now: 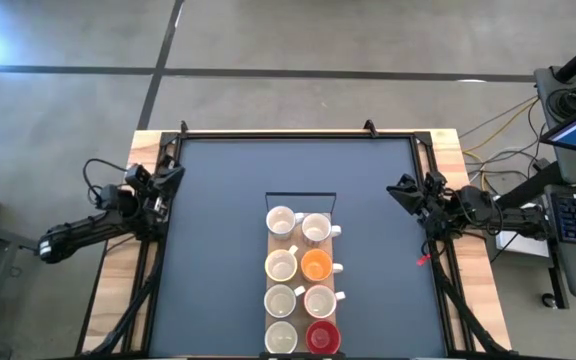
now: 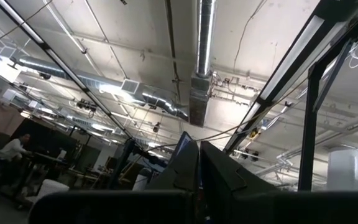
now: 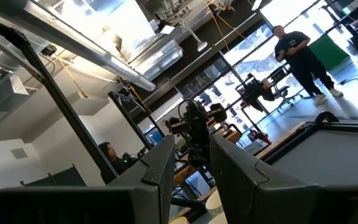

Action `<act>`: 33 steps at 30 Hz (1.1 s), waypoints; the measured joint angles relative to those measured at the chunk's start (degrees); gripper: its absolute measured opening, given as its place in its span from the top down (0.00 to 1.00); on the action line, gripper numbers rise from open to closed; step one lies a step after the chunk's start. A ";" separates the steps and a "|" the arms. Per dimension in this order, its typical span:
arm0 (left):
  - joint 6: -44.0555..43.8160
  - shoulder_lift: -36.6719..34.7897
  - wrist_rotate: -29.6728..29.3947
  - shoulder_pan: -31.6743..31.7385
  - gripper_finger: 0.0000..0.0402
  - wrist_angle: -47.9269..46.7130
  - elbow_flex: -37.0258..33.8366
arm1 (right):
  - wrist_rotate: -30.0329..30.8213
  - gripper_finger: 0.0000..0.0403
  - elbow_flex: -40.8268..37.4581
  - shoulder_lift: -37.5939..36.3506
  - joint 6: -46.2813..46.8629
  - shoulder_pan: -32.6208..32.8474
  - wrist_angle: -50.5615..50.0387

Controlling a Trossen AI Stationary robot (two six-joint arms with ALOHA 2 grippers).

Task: Place coffee mugs
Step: Return to Home Position

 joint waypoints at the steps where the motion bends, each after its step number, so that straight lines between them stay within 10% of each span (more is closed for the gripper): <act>1: -0.02 -0.18 0.00 0.00 1.00 -0.43 -0.01 | 0.00 0.77 0.00 0.00 -0.02 0.00 0.00; 33: -0.02 -0.47 0.00 0.00 1.00 -2.41 -0.04 | -0.01 0.77 0.00 2.38 -0.02 0.00 0.00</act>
